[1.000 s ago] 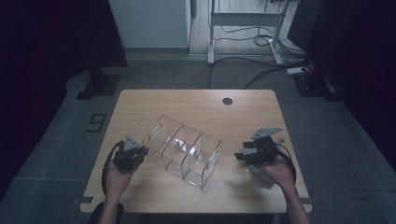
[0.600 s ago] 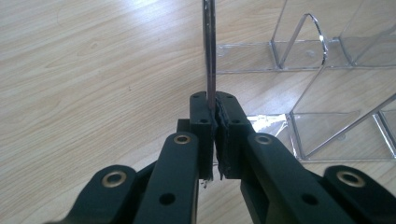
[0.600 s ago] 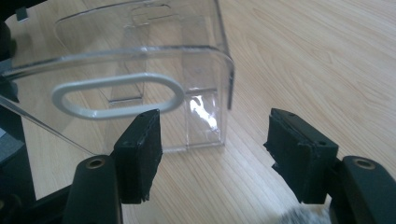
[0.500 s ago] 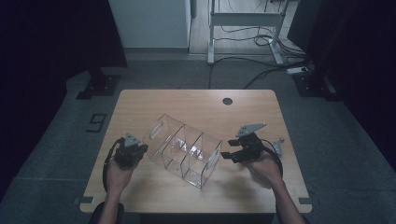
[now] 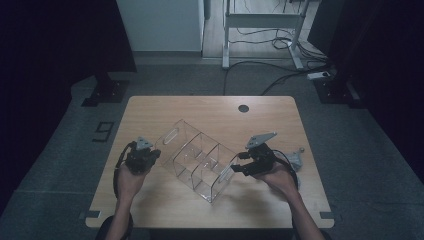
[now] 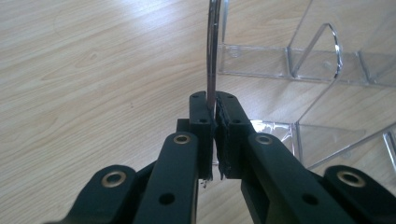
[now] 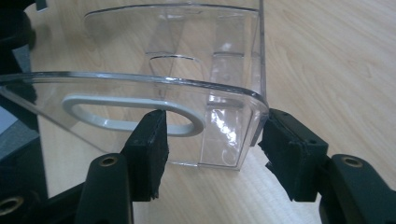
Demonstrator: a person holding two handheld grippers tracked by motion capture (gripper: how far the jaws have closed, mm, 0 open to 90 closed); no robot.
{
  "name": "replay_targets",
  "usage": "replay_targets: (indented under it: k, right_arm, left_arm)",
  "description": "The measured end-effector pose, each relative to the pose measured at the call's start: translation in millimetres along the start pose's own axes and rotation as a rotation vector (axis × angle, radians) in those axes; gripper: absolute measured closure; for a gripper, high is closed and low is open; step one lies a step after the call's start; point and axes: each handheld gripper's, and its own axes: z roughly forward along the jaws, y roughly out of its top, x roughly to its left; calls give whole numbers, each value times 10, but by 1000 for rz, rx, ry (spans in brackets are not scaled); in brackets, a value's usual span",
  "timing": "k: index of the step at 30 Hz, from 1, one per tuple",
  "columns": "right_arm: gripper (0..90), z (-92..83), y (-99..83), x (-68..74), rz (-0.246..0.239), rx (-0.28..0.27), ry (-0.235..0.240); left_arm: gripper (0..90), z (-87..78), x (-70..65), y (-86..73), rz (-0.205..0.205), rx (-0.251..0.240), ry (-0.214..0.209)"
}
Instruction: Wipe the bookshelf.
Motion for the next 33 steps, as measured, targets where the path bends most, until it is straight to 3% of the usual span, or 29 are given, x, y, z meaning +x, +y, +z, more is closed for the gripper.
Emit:
replay_targets:
  k: [9,20,24,29,33]
  right_arm:
    - [449,-26,-42,100,10,7,23]
    - [464,-27,-79,219,-8,17,62]
    - [445,-49,-71,212,-20,16,58]
    - [420,-146,-16,220,-40,-18,53]
    - [434,-175,62,265,-74,-19,57]
  left_arm:
    - [849,98,37,96,-10,2,-7]
    - [830,227,67,252,-11,25,-26]
    - [806,219,61,255,-18,13,-17]
    - [579,126,45,220,-29,-20,-16]
    - [485,37,32,163,-12,-27,-7]
